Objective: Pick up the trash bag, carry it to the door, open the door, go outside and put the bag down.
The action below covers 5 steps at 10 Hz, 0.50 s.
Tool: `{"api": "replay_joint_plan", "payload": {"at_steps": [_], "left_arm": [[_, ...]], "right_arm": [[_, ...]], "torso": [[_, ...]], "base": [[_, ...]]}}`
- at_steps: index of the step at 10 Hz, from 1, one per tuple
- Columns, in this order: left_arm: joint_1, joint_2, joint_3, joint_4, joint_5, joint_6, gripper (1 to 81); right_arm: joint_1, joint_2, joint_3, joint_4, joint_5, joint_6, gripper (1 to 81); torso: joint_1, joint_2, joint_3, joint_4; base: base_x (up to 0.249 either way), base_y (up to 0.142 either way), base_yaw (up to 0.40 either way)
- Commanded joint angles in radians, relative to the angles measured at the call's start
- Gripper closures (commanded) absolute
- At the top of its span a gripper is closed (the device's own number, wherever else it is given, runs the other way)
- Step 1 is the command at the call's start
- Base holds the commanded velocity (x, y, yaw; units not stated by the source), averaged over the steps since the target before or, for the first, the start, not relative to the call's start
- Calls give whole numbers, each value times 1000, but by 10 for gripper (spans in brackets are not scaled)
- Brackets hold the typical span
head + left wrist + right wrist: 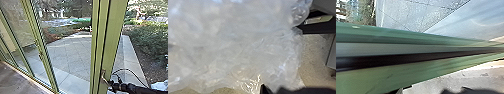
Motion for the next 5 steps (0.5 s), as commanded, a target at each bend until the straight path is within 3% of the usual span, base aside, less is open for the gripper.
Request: {"api": "replay_joint_plan", "payload": {"at_steps": [1,5], "left_arm": [[0,-1,7,-8,83,-4,811],[6,-1,7,-5,83,-2,811]], "right_arm": [[101,28,-111,17,-215,35,10],[140,-21,-123,17,-161,37,10]], "torso": [[1,0,0,0],[1,0,0,0]], "base": [[0,0,0],[0,0,0]]}}
